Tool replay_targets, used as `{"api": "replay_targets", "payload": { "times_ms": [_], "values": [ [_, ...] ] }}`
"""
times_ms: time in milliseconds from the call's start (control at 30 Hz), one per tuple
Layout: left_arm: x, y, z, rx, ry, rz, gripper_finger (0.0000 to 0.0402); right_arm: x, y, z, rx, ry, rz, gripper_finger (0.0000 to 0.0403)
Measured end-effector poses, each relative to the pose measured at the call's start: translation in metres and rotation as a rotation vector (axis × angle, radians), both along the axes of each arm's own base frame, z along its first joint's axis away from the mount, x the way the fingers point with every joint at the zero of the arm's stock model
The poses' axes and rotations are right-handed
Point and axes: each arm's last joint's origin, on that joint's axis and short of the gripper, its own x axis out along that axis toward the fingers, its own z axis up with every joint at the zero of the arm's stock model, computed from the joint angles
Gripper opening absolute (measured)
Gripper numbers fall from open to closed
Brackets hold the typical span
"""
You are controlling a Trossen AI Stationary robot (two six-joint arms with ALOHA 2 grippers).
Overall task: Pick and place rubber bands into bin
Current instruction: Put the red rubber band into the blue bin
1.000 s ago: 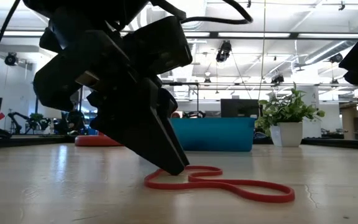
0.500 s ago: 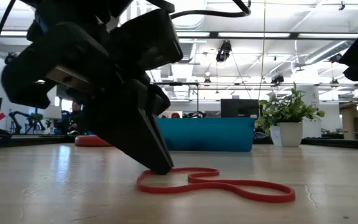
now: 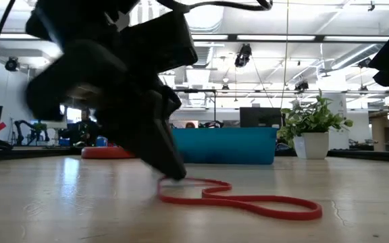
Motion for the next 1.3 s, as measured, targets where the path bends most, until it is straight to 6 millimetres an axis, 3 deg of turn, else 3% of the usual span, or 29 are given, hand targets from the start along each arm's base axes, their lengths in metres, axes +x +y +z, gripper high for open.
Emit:
{"api": "replay_targets", "payload": {
  "times_ms": [700, 833, 967, 1167, 1300],
  "values": [
    [-0.016, 0.024, 0.109, 0.123, -0.367, 0.168, 0.0, 0.001, 0.002, 0.001, -0.016, 0.002, 0.028, 0.0063],
    [-0.017, 0.034, 0.121, 0.111, -0.391, 0.177, 0.0, 0.001, 0.002, 0.001, -0.013, 0.0, 0.028, 0.0064],
    [-0.009, 0.039, 0.111, 0.026, -0.341, 0.086, 0.0, 0.002, 0.002, 0.001, -0.012, -0.002, 0.03, 0.0063],
    [0.013, 0.046, 0.053, -0.008, -0.17, 0.097, 0.0, 0.002, 0.003, 0.002, -0.002, -0.011, 0.031, 0.0063],
    [0.029, 0.054, 0.028, -0.224, -0.084, 0.014, 0.0007, 0.002, 0.005, 0.002, 0.007, -0.018, 0.033, 0.0061]
  ]
}}
